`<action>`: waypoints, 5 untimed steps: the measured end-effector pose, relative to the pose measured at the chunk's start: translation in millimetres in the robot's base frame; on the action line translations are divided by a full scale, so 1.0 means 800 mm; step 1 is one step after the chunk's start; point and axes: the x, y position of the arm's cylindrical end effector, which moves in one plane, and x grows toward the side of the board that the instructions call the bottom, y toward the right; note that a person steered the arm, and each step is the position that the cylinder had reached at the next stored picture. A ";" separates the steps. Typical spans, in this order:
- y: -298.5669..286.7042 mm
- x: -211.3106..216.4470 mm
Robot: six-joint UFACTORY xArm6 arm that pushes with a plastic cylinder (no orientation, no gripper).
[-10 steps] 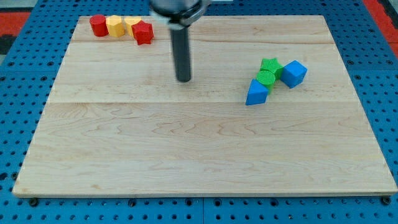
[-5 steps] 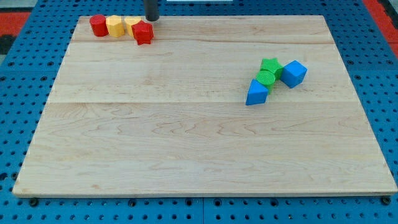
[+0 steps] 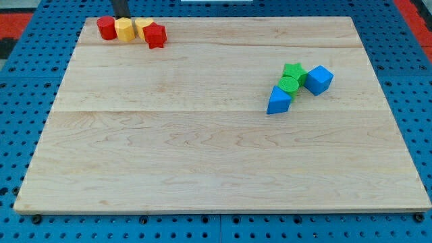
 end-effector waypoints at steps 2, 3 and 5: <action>0.009 0.042; 0.052 0.067; 0.196 0.172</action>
